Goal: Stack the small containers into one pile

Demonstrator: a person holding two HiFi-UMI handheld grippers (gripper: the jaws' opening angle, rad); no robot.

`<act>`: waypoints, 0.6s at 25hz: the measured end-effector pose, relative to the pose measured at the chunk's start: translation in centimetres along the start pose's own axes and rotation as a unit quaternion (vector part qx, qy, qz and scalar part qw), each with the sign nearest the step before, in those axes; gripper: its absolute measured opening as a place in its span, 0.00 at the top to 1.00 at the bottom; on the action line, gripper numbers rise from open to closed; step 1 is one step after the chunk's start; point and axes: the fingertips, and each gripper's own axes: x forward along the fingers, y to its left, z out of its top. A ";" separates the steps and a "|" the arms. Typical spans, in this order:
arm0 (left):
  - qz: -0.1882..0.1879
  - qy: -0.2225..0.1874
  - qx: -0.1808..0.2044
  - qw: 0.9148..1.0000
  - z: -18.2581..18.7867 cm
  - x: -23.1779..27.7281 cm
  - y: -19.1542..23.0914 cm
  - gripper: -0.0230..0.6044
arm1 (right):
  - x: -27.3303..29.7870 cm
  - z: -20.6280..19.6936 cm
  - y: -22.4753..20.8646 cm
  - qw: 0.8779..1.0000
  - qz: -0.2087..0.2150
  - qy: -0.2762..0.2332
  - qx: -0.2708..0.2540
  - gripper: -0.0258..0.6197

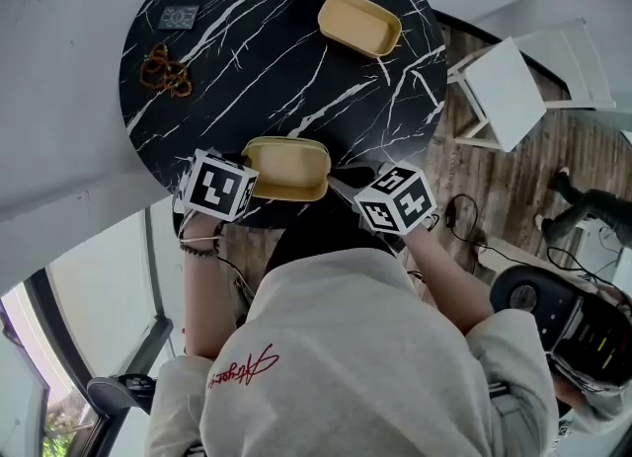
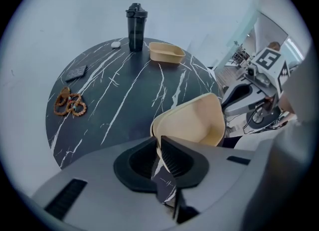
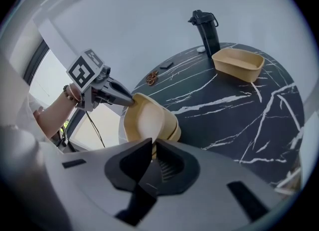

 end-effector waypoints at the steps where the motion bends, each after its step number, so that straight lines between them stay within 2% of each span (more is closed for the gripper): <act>1: 0.005 -0.005 0.006 1.000 0.2 0.1 0.1 0.90 | 0.0 0.1 0.0 1.000 -0.001 -0.001 -0.006 0.91; 6: 0.043 -0.066 0.020 0.997 1.0 0.2 0.2 0.88 | -0.5 1.0 -0.4 0.997 -0.044 -0.034 -0.053 0.91; 10: 0.058 -0.124 0.005 0.991 1.0 -0.1 0.1 0.87 | -1.1 2.0 -0.8 0.994 -0.058 -0.077 -0.049 0.90; 15: 0.087 -0.176 -0.009 0.980 0.8 -0.9 0.3 0.86 | -0.6 2.4 -0.9 0.992 -0.065 -0.096 -0.049 0.88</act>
